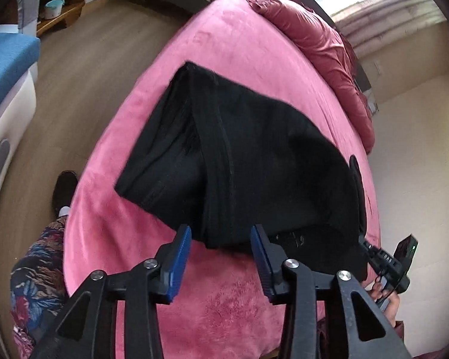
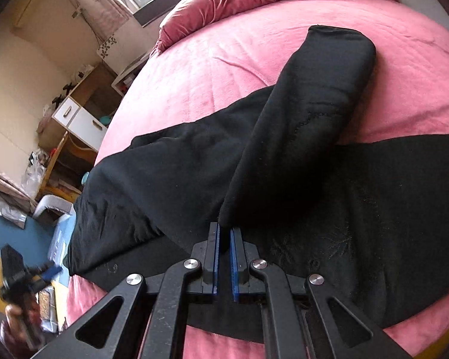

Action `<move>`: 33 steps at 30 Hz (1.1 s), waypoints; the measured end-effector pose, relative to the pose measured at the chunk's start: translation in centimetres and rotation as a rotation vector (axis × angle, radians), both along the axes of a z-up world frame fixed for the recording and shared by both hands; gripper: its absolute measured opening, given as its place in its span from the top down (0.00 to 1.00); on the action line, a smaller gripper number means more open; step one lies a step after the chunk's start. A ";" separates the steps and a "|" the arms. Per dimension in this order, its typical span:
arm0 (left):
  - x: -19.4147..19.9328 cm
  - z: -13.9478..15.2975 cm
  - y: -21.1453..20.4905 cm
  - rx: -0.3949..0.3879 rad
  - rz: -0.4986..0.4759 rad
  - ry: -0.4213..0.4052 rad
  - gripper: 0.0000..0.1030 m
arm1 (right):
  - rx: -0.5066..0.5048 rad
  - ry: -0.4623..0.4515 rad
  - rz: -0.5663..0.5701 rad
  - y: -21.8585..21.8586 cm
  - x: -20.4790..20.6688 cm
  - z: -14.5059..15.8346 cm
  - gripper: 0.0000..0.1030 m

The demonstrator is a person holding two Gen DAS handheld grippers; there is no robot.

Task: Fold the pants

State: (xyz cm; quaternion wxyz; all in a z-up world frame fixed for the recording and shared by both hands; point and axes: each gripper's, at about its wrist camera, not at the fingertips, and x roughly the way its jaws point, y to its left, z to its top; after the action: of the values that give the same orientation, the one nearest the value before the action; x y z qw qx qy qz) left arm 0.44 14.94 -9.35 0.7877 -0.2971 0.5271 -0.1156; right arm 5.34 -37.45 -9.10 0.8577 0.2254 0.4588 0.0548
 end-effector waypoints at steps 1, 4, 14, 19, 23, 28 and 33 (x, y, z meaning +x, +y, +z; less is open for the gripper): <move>-0.2 -0.2 -0.1 0.005 -0.001 -0.002 0.57 | 0.000 0.000 -0.001 0.0 0.1 -0.1 0.94; 0.5 -0.7 -1.2 0.049 -0.017 0.005 0.57 | -0.002 0.003 -0.004 0.2 -0.5 -0.1 0.94; 1.4 0.1 -3.8 0.102 -0.125 -0.039 0.87 | -0.025 0.021 0.000 0.5 -0.3 0.0 0.94; 3.6 4.3 -3.0 0.044 -0.129 -0.144 0.90 | 0.003 -0.001 0.022 0.6 0.3 1.9 0.94; 8.2 10.3 -1.6 0.031 -0.086 -0.291 0.91 | 0.055 -0.073 -0.002 -0.3 1.7 4.8 0.94; 11.4 15.7 1.8 0.005 0.005 -0.426 0.91 | 0.188 -0.196 -0.047 -1.3 1.5 8.2 0.94; 8.6 13.4 4.1 0.031 -0.019 -0.380 0.91 | 0.128 -0.093 0.093 2.2 -1.5 5.1 0.94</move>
State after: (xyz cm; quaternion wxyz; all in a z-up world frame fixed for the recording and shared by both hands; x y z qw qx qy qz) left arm 9.08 19.04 4.05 0.8764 -0.2528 0.3734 -0.1690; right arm 3.87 -35.29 -4.03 0.8586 0.2554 0.4239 0.1340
